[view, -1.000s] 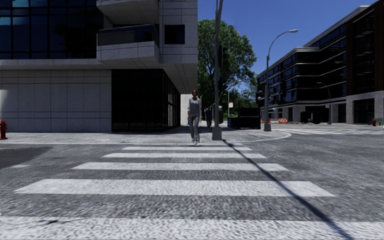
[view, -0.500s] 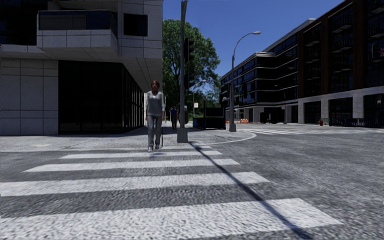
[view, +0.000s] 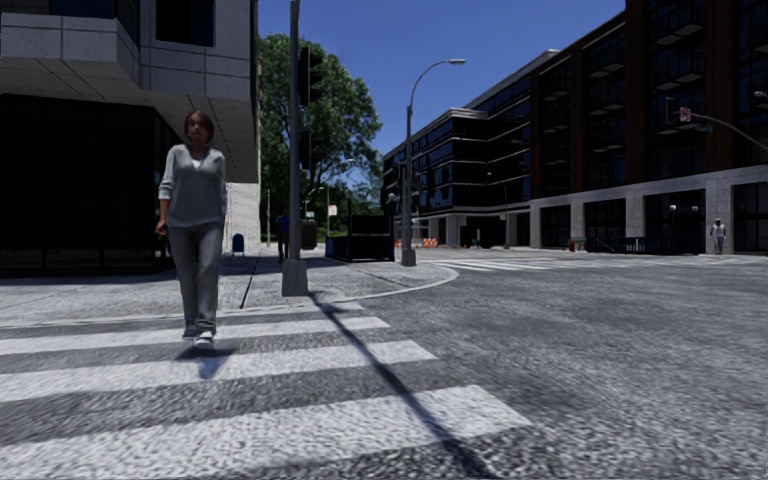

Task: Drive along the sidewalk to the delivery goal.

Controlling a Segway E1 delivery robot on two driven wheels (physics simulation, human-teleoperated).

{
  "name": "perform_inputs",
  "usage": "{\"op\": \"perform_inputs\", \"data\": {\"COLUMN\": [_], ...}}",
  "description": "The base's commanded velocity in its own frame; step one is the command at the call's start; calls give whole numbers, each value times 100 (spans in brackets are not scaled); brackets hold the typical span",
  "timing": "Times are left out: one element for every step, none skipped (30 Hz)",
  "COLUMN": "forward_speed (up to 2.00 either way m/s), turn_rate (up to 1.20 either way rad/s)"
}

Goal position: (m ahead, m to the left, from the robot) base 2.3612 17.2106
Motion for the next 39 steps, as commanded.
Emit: {"op": "perform_inputs", "data": {"forward_speed": [200, 200, 200, 200, 200, 200, 200, 200, 200, 200, 200, 200, 200, 200, 200, 200, 200, 200, 200, 200, 197, 175, 175, 163, 150, 150, 141, 139, 138, 138, 138, 138, 138, 138, 138, 138, 138, 138, 138], "turn_rate": [0, 0, 0, 0, 0, 0, 0, 0, 0, 0, 6, 6, 8, 9, 9, 9, 13, 16, 16, 17, 20, 38, 38, 50, 60, 60, 65, 66, 66, 66, 66, 66, 66, 66, 66, 66, 66, 66, 66]}}
